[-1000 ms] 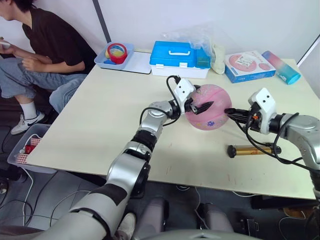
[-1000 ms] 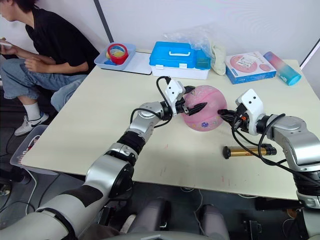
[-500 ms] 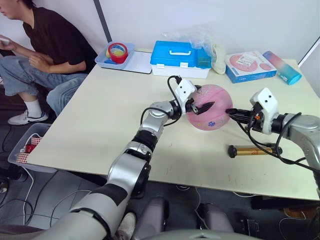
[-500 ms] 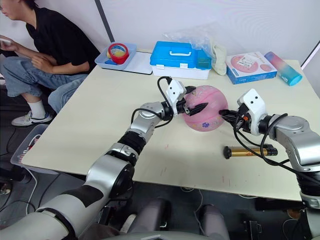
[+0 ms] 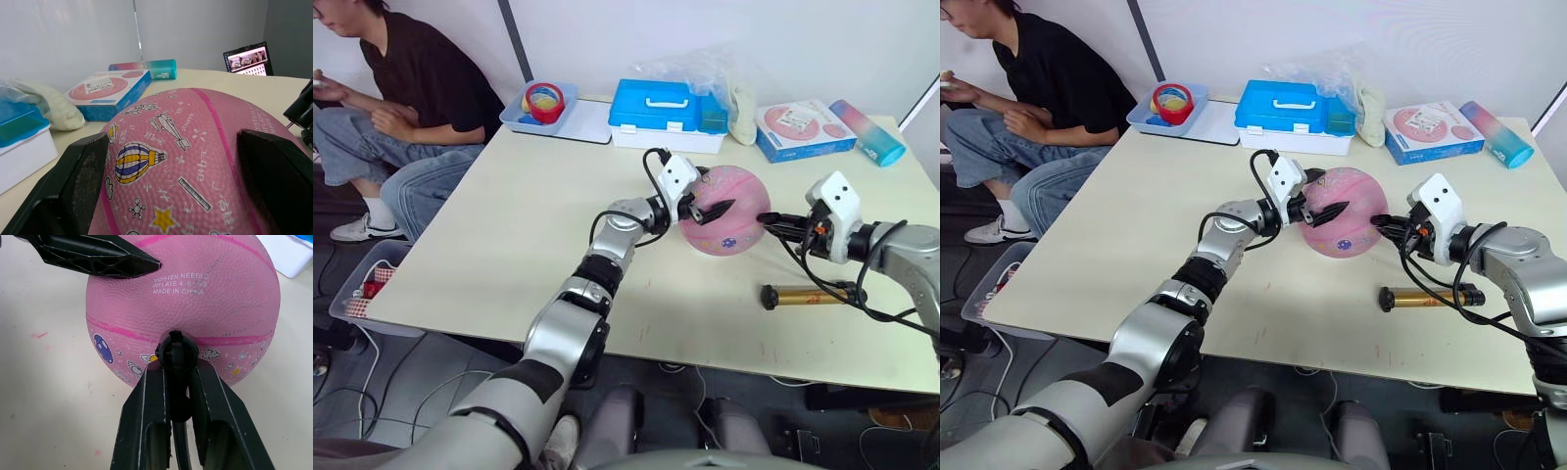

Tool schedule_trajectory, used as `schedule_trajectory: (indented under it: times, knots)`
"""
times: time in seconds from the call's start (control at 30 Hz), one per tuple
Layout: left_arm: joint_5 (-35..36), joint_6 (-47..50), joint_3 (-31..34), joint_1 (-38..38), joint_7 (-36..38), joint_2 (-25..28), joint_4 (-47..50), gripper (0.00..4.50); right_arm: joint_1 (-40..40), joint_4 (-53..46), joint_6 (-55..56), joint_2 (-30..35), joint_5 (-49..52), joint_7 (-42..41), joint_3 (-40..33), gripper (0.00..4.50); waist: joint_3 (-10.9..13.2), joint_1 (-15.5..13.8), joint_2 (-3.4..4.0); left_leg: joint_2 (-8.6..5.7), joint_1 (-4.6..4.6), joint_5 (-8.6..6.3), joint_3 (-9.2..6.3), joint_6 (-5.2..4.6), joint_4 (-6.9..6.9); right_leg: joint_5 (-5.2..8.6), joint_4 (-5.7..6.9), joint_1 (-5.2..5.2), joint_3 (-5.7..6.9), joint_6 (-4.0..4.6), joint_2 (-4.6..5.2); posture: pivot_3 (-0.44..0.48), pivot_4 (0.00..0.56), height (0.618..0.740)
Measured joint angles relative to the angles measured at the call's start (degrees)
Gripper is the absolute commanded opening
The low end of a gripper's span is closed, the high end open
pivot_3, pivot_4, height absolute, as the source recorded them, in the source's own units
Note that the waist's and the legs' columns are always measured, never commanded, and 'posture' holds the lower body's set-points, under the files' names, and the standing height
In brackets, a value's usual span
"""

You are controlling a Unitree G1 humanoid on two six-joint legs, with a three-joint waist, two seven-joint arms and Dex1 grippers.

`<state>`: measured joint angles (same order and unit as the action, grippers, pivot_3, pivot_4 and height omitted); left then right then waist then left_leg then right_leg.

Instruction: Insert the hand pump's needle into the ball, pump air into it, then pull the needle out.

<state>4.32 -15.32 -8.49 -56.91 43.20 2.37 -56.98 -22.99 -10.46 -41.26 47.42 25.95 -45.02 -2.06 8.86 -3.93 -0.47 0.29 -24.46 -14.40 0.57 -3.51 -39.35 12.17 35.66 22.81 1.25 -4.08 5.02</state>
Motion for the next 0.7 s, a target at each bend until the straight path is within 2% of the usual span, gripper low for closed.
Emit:
schedule_trajectory:
  times: [0.7]
  knots:
    - [0.0, -0.1, -0.7, -0.1, -0.4, -0.4, 0.0, 4.5, 1.3, -0.7, 0.0, 1.8, 2.2, 0.6, -0.7, 0.05, 0.0, -0.1, 0.01, -0.1, -0.21, 0.01, -0.36, 0.01, -0.03, -0.01, -0.07, -0.02, 0.39, -0.01, 0.04, 0.0, 0.15, 0.74]
